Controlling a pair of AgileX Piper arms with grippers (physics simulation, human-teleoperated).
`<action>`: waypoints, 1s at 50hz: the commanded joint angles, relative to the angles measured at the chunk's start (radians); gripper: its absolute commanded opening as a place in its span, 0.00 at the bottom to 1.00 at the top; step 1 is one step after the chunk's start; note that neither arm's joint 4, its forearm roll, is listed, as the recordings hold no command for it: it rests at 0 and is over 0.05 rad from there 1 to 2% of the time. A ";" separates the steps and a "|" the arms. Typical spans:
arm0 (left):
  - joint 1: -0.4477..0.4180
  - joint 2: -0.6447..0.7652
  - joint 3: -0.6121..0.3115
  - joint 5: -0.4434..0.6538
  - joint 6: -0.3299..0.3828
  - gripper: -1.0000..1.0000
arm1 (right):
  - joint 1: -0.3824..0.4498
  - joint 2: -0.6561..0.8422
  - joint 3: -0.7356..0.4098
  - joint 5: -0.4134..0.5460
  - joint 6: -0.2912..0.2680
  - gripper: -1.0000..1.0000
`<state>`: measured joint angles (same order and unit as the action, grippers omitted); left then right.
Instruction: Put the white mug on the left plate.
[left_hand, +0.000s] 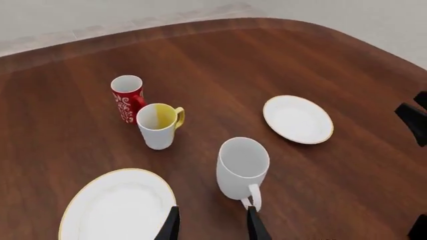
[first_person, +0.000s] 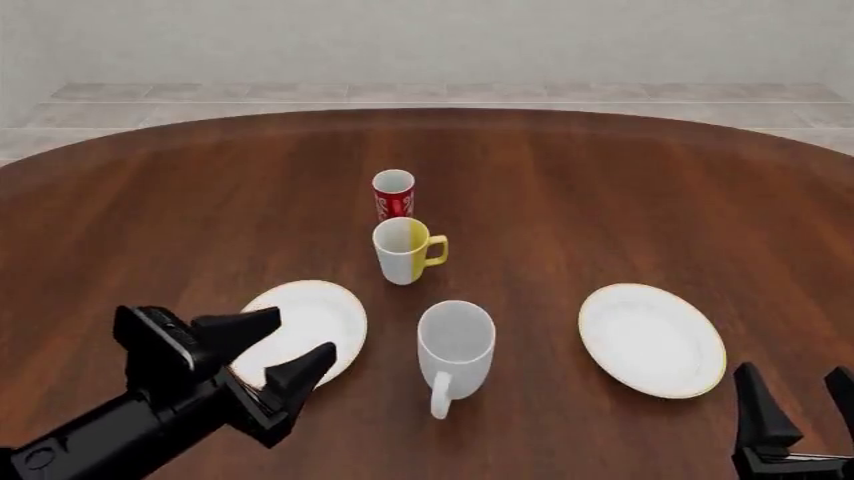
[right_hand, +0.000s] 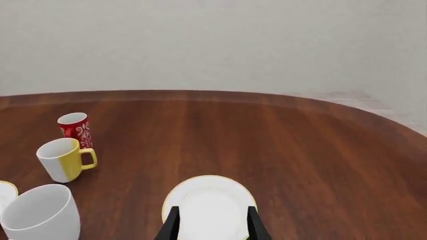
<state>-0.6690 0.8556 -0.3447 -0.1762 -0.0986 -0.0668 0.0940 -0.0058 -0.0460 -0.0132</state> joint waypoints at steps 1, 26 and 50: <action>-0.044 0.093 -0.014 -0.059 -0.011 1.00 | -0.003 0.000 0.000 0.001 0.004 1.00; -0.122 0.336 -0.041 -0.227 -0.049 1.00 | -0.033 -0.030 -0.009 0.036 0.017 1.00; -0.158 0.461 -0.058 -0.319 -0.083 1.00 | -0.029 -0.022 -0.008 0.029 0.022 1.00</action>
<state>-0.8143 1.2614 -0.3963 -0.4556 -0.1673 -0.0959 0.0705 -0.0141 -0.0152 0.0067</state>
